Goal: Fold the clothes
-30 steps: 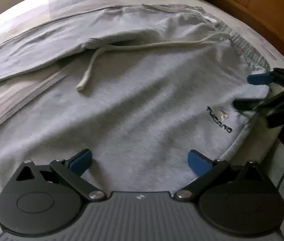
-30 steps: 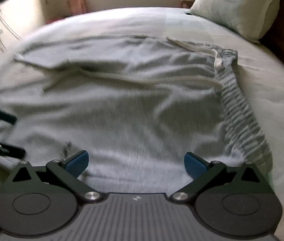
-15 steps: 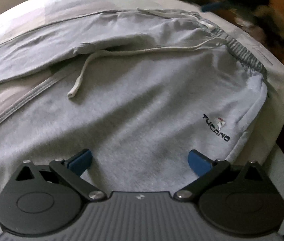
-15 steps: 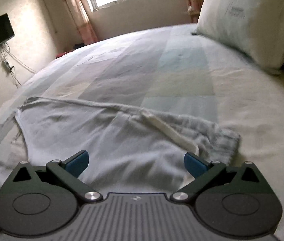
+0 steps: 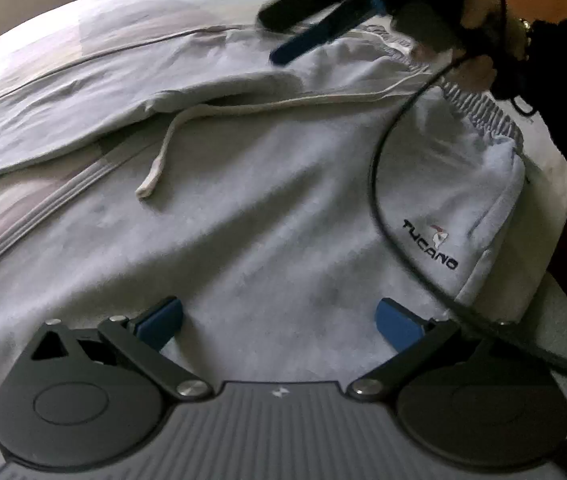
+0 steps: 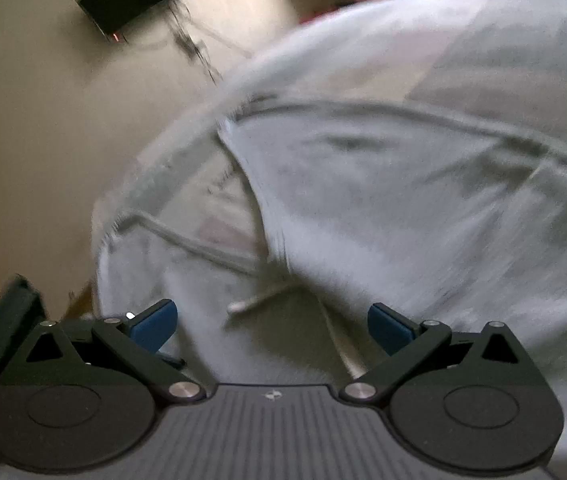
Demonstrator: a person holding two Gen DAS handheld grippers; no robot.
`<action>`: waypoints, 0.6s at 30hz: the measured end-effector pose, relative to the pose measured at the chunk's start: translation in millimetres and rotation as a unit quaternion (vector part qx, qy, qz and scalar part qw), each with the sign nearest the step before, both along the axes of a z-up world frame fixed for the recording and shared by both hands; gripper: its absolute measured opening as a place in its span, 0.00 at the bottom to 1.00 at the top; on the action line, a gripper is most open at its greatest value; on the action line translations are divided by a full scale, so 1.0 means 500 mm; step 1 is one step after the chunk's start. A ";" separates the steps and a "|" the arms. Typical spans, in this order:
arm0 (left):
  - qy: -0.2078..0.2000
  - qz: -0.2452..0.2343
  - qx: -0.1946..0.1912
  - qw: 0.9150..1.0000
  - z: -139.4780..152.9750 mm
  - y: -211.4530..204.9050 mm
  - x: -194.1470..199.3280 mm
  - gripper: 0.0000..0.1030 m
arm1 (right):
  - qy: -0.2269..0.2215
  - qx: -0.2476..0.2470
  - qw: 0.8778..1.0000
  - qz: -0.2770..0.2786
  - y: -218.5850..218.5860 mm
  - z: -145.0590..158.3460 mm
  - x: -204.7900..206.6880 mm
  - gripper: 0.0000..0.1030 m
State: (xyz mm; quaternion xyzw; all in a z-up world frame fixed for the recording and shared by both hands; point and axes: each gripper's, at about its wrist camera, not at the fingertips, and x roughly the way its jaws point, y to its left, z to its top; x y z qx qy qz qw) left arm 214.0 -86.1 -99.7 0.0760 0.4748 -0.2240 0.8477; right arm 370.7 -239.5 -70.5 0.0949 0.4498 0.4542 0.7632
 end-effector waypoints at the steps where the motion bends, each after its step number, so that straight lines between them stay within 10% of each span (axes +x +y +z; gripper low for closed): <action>1: 0.000 0.000 0.004 1.000 0.003 0.003 -0.005 0.99 | 0.012 -0.001 1.000 0.002 0.010 -0.010 0.002 1.00; 18: -0.003 0.008 0.051 0.999 0.040 0.075 -0.140 0.99 | 0.042 -0.032 0.989 0.136 0.192 0.008 -0.107 1.00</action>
